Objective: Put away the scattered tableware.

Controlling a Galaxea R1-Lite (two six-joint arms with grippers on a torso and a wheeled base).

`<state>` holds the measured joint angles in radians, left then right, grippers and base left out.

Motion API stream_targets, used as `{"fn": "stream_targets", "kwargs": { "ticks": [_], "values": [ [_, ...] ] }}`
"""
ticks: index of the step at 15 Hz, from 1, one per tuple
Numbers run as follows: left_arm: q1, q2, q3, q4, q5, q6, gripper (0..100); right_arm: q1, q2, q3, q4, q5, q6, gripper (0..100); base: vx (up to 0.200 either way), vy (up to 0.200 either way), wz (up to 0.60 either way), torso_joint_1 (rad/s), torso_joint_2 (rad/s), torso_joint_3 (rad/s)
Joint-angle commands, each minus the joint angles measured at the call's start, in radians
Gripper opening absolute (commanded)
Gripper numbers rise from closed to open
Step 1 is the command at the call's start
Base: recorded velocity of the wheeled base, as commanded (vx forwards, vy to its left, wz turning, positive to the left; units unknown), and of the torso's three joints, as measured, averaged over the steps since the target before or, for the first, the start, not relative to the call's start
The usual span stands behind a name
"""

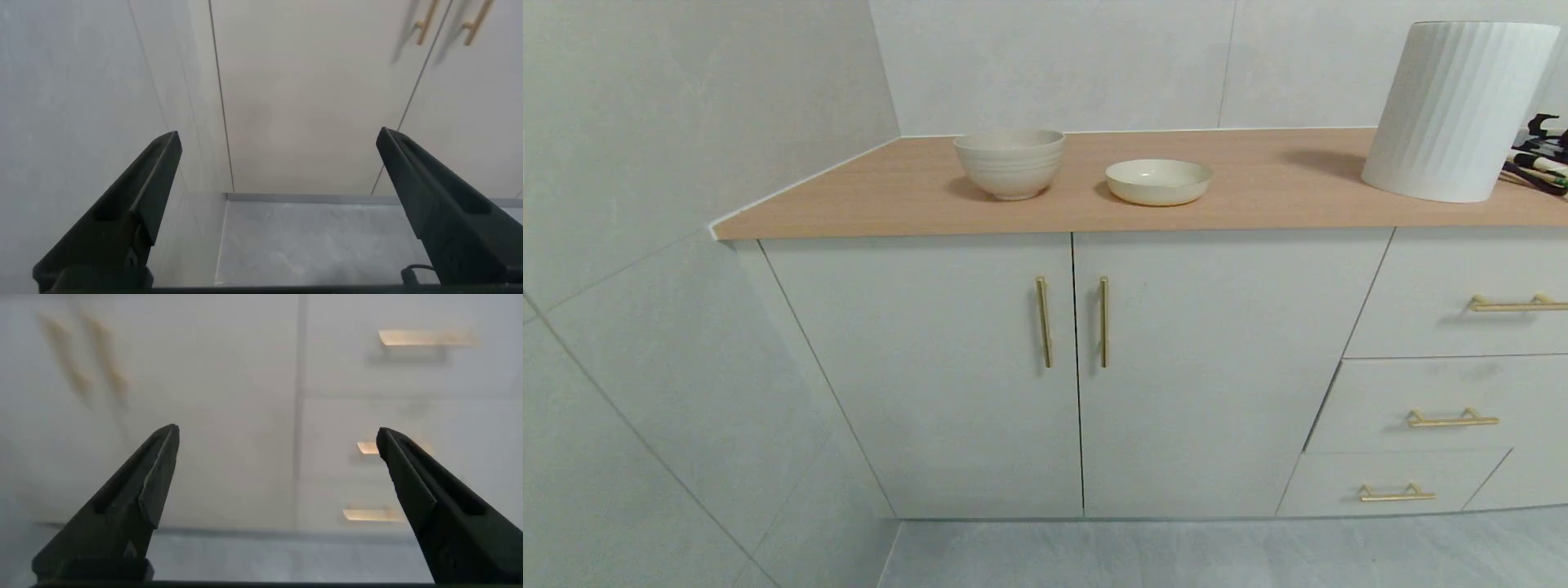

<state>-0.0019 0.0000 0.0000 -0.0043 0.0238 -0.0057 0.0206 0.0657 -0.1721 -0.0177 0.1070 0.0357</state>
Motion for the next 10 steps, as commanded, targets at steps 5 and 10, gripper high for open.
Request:
{"fn": "stream_targets", "kwargs": {
  "ticks": [5,10],
  "values": [
    [0.000,0.000,0.000,0.000,0.001,0.000,100,0.232,0.973,-0.382,-0.047,0.307,-0.022,100,0.000,0.000,0.00,0.000,0.00,0.000],
    [0.000,0.000,0.000,0.000,0.001,0.000,100,0.433,1.519,-0.612,-0.436,0.307,0.023,100,0.000,0.000,0.00,0.000,0.00,0.000]
  ]
}}
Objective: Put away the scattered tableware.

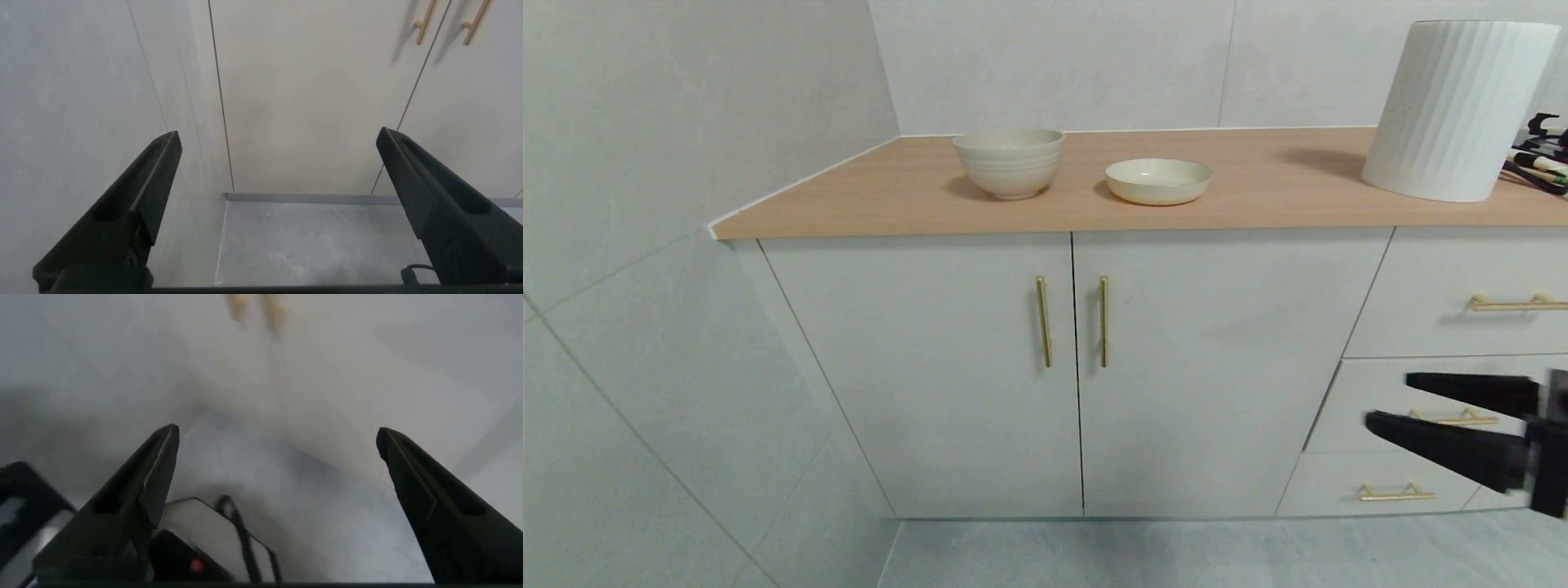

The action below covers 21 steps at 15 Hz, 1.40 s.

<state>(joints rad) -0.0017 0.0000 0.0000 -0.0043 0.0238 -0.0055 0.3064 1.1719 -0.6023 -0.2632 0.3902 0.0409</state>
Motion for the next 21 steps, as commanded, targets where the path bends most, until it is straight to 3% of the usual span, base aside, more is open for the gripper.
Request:
{"fn": "stream_targets", "kwargs": {
  "ticks": [1,6,10,13,18,21],
  "values": [
    [0.000,0.000,0.000,0.000,0.001,-0.001,100,0.181,0.543,-0.264,-0.309,0.022,0.062,100,0.000,0.000,0.00,0.000,0.00,0.000],
    [0.000,0.000,0.000,0.000,0.001,-0.001,100,0.235,0.766,-0.505,-0.360,0.021,0.129,100,0.000,0.000,0.00,0.000,0.00,0.000],
    [0.000,0.000,0.000,0.000,0.001,-0.001,100,0.250,0.859,-0.539,-0.442,0.006,0.169,100,0.000,0.000,0.00,0.000,0.00,0.000],
    [0.000,0.000,0.000,0.000,0.001,-0.001,100,0.252,0.924,-0.616,-0.446,-0.027,0.289,100,0.000,0.000,0.00,0.000,0.00,0.000],
    [0.000,0.000,0.000,0.000,0.001,-0.001,100,0.254,1.031,-0.715,-0.453,-0.140,0.292,100,0.000,0.000,0.00,0.000,0.00,0.000],
    [0.000,0.000,0.000,0.000,0.001,-0.001,100,0.255,1.063,-0.746,-0.459,-0.156,0.294,100,0.000,0.000,0.00,0.000,0.00,0.000]
  ]
}}
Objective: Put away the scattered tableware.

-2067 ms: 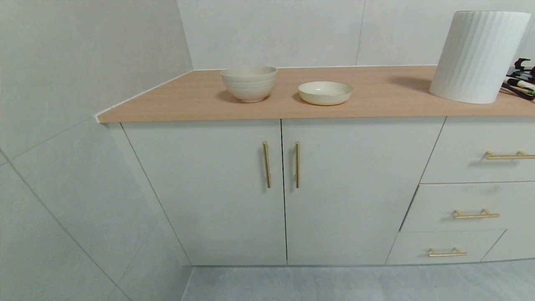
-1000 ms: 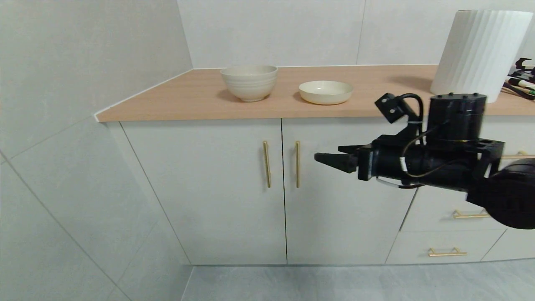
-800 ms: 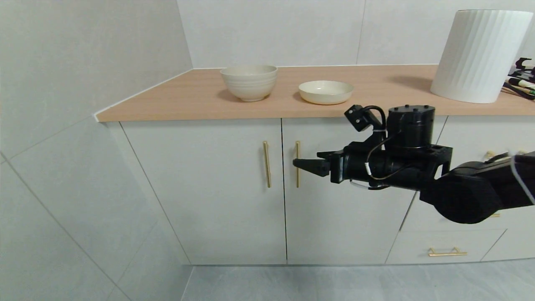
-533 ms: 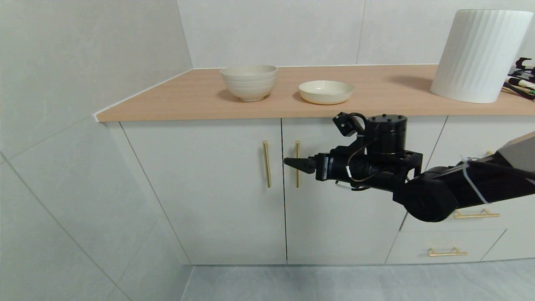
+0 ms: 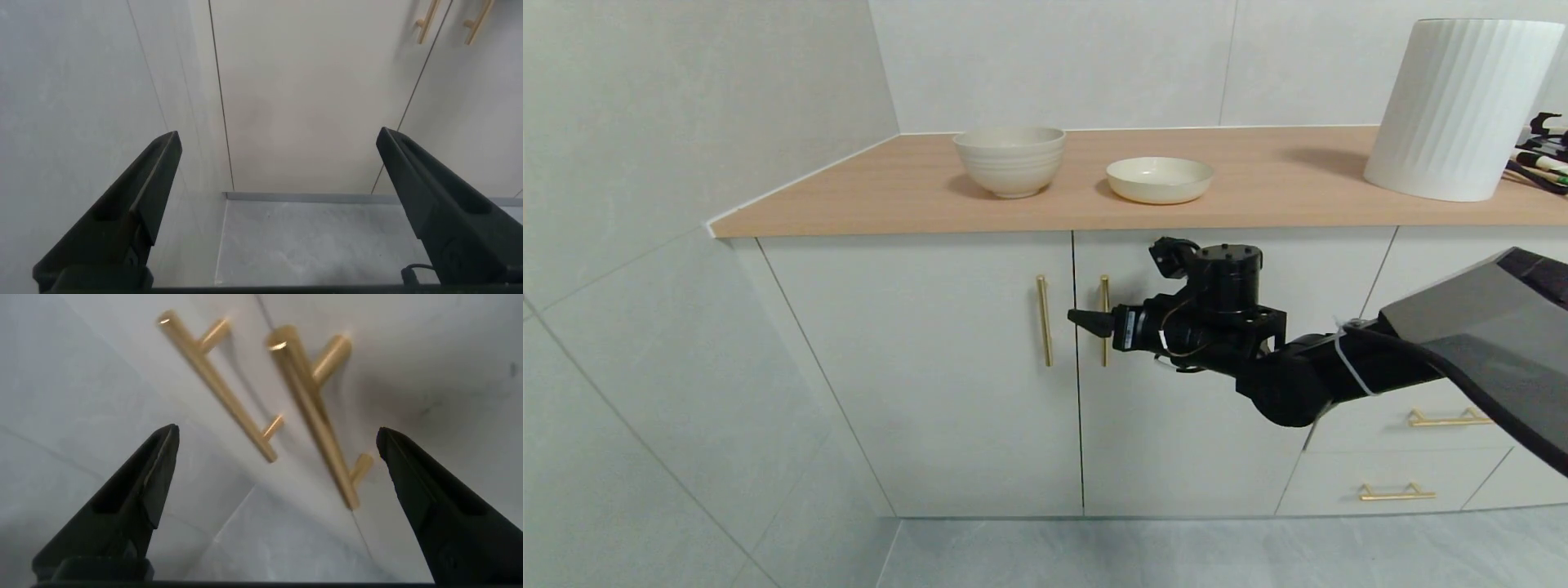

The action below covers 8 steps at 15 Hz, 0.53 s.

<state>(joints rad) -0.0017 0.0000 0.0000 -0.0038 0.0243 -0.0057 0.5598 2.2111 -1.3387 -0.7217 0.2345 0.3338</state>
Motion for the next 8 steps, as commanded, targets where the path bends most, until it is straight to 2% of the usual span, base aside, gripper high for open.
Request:
{"fn": "stream_targets", "kwargs": {
  "ticks": [1,4,8],
  "values": [
    [0.000,0.000,0.000,-0.001,0.000,0.000,100,0.003,0.027,-0.010,-0.001,0.000,0.001,100,0.000,0.000,0.00,0.000,0.00,0.000],
    [0.000,0.000,0.000,-0.001,0.000,0.000,100,0.035,0.056,-0.020,-0.004,-0.001,0.022,100,0.000,0.000,0.00,0.000,0.00,0.000],
    [0.000,0.000,0.000,-0.001,0.000,0.000,100,0.045,0.110,-0.042,-0.076,-0.009,0.031,100,0.000,0.000,0.00,0.000,0.00,0.000]
  ]
}}
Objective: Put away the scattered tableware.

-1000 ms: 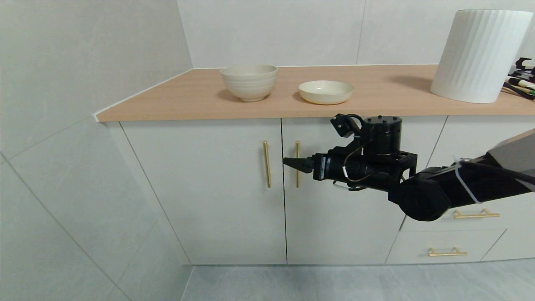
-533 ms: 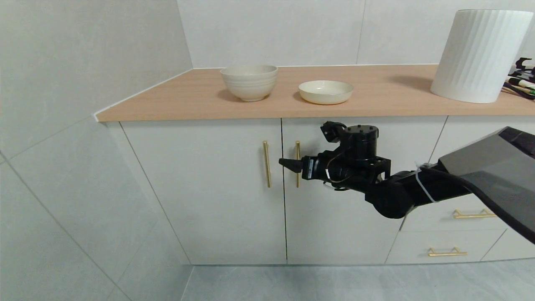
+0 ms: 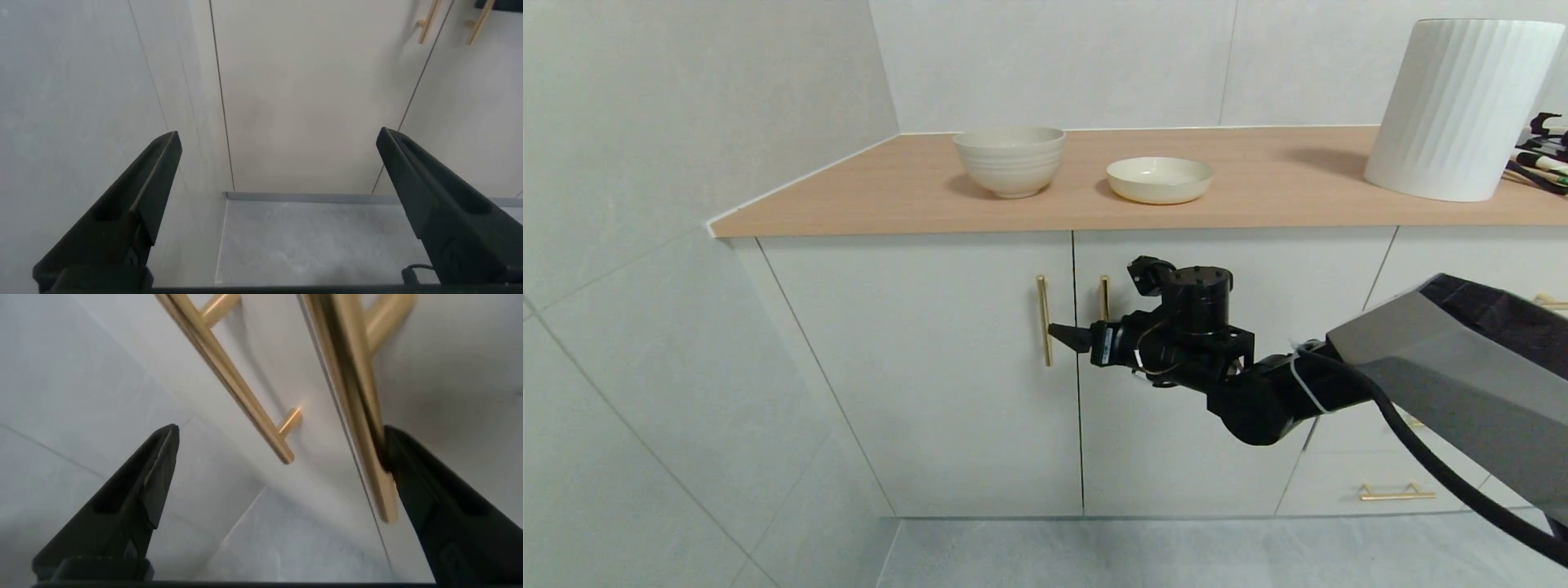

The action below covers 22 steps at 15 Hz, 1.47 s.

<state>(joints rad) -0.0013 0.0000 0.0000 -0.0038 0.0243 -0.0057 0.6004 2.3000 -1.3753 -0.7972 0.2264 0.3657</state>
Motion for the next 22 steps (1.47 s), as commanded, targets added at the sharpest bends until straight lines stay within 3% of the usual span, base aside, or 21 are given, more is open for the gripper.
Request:
{"fn": "stream_targets", "kwargs": {
  "ticks": [1,6,9,12,15,16,17,22],
  "values": [
    [0.000,0.000,0.000,-0.001,0.000,0.000,100,0.004,0.021,-0.007,-0.002,0.001,0.001,100,0.000,0.000,0.00,0.000,0.00,0.000],
    [0.000,0.000,0.000,-0.001,0.000,0.000,100,0.021,-0.021,0.016,-0.002,0.008,0.068,100,0.000,0.000,0.00,0.000,0.00,0.000],
    [0.000,0.000,0.000,-0.001,0.000,0.000,100,0.029,-0.093,0.108,-0.002,0.062,0.070,100,0.000,0.000,0.00,0.000,0.00,0.000],
    [0.000,0.000,0.000,-0.001,0.000,0.000,100,0.032,-0.209,0.254,-0.005,0.106,0.070,100,0.000,0.000,0.00,0.000,0.00,0.000],
    [0.000,0.000,0.000,-0.001,0.000,0.000,100,0.044,-0.366,0.455,-0.007,0.237,0.068,100,0.000,0.000,0.00,0.000,0.00,0.000],
    [0.000,0.000,0.000,-0.001,0.000,0.000,100,0.044,-0.366,0.455,-0.007,0.237,0.068,100,0.000,0.000,0.00,0.000,0.00,0.000],
    [0.000,0.000,0.000,-0.001,0.000,0.000,100,0.044,-0.444,0.578,-0.039,0.309,0.064,100,0.000,0.000,0.00,0.000,0.00,0.000],
    [0.000,0.000,0.000,-0.001,0.000,0.000,100,0.045,-0.488,0.806,-0.272,0.329,0.061,100,0.000,0.000,0.00,0.000,0.00,0.000]
  ]
}}
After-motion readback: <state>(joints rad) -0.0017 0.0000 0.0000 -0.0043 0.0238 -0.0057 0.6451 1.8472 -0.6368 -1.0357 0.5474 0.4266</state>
